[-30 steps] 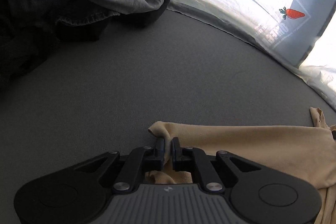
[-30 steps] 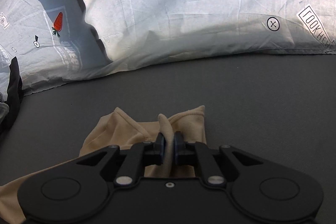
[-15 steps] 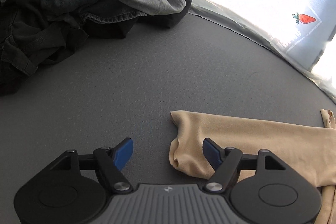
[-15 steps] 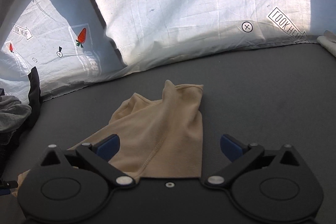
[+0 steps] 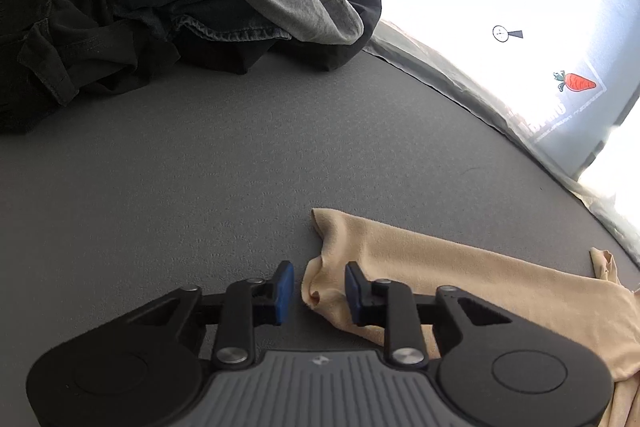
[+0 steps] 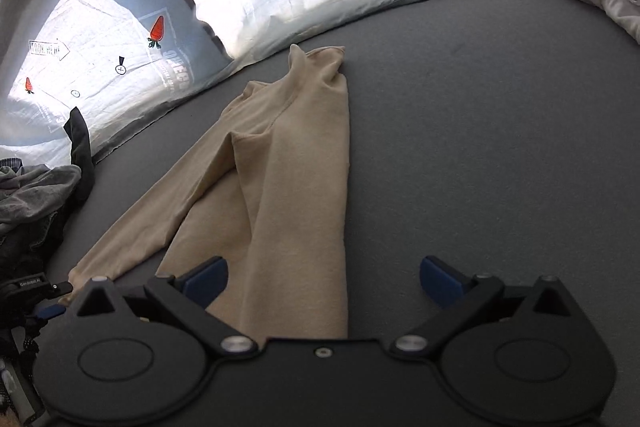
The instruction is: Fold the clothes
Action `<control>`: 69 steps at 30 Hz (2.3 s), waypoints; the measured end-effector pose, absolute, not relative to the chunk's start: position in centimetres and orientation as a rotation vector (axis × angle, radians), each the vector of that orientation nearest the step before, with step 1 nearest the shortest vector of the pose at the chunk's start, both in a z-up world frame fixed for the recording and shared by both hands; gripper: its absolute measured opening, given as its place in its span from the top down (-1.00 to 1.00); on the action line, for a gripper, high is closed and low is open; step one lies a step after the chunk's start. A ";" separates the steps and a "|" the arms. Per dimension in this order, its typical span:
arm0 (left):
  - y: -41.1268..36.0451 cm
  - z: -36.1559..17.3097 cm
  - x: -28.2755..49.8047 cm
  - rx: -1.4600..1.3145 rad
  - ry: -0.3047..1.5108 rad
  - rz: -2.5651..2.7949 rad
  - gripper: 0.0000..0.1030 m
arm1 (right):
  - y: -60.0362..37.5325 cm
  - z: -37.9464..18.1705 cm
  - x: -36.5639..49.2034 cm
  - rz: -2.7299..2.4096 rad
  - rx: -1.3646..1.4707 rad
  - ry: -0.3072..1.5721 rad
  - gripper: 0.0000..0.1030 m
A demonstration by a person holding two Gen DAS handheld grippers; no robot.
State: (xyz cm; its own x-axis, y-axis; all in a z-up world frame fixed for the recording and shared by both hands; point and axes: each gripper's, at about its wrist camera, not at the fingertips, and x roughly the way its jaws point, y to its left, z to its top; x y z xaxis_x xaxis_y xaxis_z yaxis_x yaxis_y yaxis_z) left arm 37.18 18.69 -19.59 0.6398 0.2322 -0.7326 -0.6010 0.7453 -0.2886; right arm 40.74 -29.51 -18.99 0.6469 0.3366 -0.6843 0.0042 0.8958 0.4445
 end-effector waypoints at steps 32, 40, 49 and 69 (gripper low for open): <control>5.2 -18.4 37.1 -0.587 0.942 -0.033 0.00 | -34.0 -17.4 40.0 0.251 0.862 0.712 -0.99; 8.4 -20.0 36.7 -0.802 0.938 0.013 -0.09 | -30.4 -16.2 45.1 0.410 0.889 0.856 0.03; 8.7 -20.7 37.5 -0.882 0.922 -0.048 -0.63 | -21.2 -18.0 49.7 0.530 0.618 1.034 0.64; 10.4 -21.7 37.7 -1.145 0.876 -0.091 -0.99 | -16.5 -19.4 50.0 0.654 0.249 1.007 0.97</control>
State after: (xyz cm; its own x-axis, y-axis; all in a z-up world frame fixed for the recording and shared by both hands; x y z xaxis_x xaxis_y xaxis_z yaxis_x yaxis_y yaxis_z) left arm 37.70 10.39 -21.73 0.6748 -0.4824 -0.5585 -0.3579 0.4478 -0.8193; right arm 50.01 -16.53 -19.40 0.3648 0.6128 -0.7009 -0.3917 0.7840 0.4816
